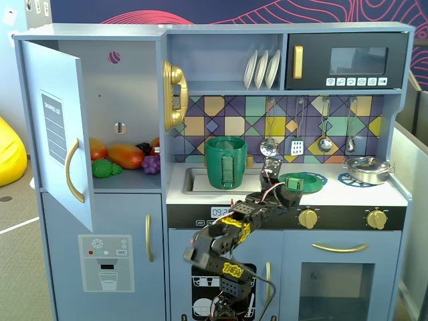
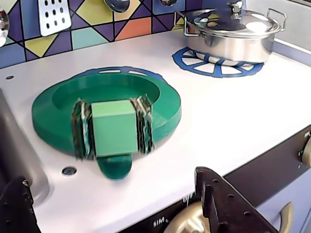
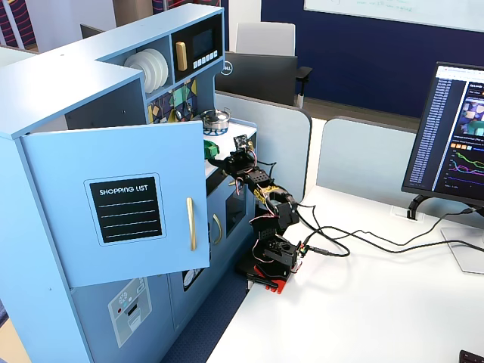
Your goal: Pick up the lid from the counter and put it on the green recipient
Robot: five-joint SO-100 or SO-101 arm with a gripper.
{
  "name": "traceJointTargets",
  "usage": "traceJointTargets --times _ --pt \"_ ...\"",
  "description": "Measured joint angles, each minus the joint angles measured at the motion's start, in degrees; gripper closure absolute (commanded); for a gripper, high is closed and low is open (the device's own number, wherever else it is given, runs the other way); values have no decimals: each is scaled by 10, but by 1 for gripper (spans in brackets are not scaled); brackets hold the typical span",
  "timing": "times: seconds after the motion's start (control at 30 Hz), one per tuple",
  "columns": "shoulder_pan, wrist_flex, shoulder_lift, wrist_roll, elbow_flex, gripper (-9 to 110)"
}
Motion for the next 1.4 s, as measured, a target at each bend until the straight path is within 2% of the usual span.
traceJointTargets --times 0.67,0.77,0.9,1.2,1.4 --pt "-14 -26 -246 9 -200 69" --pt "-25 -29 -266 14 -216 78" --pt "-33 -33 -274 13 -220 101" --pt "-38 -34 -275 4 -224 101" --pt "-38 -11 -276 4 -289 101"
